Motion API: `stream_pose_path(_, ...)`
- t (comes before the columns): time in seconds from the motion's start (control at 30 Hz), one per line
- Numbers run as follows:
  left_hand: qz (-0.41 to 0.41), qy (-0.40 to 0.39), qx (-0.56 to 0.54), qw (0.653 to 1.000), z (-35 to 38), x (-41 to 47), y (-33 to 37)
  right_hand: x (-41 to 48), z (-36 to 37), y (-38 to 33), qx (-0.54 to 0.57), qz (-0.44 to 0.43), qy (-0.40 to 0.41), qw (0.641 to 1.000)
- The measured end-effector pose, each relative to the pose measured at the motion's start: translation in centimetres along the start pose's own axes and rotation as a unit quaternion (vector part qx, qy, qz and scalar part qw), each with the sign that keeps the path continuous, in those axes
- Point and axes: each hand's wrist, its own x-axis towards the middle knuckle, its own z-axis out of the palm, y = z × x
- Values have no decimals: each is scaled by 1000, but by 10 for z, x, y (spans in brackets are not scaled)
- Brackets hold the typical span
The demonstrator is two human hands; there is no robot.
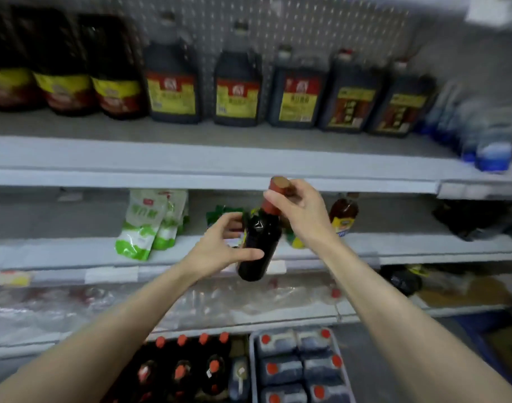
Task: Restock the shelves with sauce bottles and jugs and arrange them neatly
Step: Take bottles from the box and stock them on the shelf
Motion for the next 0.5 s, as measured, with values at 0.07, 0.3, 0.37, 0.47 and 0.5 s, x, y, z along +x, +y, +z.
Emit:
stream_pose_path(0.07,40,-2,-11,999,-10,-1,57,11,-15,-68,-8,-49,-1,999)
stream_pose_path(0.3,174,50,34,983,-47,-39,238,25,-55,-268,-14,-206,-5,978)
stream_pose_path(0.37,200,72,42,976,-56,-51,273,24,-59,-311,-13,-250,-5,968)
stream_pose_path(0.47,241,123,42,962,-70,-71,311,21,-58,-362,-9,-295,-21,955)
stream_pose_path(0.5,254,136,45,956,-74,-76,320,21,-57,-373,1,-304,-23,952)
